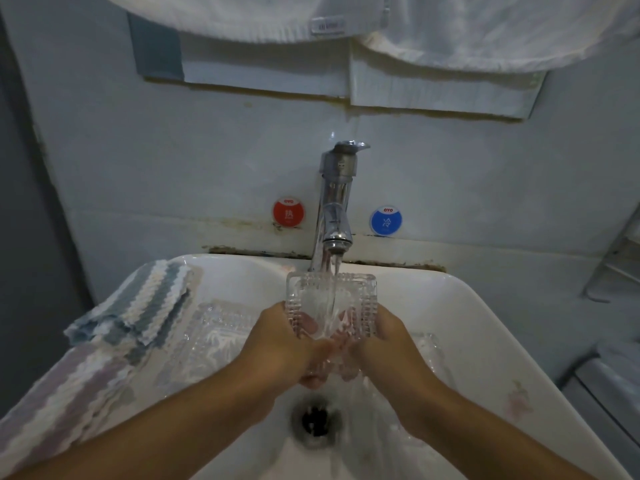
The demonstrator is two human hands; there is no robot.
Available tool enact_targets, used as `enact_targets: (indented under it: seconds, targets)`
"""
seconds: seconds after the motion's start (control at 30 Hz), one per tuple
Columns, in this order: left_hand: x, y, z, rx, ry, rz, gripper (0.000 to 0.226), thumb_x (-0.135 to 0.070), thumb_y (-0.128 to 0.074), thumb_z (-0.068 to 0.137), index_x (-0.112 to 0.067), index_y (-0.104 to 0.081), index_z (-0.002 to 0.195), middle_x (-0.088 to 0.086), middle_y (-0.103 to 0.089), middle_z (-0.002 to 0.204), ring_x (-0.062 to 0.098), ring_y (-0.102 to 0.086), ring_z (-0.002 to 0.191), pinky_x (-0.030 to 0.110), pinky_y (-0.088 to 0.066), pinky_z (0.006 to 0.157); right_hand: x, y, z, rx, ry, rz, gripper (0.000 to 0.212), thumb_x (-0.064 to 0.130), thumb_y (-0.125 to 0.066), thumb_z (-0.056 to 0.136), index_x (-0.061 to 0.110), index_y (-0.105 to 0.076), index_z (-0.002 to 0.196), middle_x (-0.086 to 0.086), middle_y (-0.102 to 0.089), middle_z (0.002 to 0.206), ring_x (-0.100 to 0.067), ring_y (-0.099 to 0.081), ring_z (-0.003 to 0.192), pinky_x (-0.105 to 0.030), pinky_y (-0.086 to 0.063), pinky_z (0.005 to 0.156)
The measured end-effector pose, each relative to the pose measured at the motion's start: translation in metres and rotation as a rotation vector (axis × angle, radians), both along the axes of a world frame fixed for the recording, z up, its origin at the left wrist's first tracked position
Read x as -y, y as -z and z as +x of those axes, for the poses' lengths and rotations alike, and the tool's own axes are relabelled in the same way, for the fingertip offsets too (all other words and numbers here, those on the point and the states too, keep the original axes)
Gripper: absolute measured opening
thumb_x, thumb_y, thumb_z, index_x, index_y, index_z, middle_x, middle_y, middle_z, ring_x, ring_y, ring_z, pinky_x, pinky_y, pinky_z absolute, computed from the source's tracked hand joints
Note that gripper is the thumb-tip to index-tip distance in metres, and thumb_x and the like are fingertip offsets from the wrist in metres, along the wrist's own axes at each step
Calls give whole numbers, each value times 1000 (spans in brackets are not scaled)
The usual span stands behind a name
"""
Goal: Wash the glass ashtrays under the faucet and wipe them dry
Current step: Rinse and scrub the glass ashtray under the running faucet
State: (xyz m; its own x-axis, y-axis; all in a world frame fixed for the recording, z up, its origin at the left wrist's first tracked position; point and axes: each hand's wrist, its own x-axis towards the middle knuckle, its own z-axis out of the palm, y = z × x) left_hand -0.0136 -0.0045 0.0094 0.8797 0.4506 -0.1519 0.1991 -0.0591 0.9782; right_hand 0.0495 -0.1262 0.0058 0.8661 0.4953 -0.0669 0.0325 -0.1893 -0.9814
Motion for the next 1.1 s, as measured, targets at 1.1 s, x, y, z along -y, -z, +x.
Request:
enact_targets:
  seconds: [1.1]
  targets:
    - [-7, -1, 2, -215, 128, 272, 12, -7, -51, 97, 3, -57, 94, 11, -56, 57, 22, -55, 36, 22, -37, 34, 10, 6, 21, 239, 82, -229, 5, 19, -73, 91, 16, -69, 90, 0, -71, 84, -12, -68, 70, -30, -59, 62]
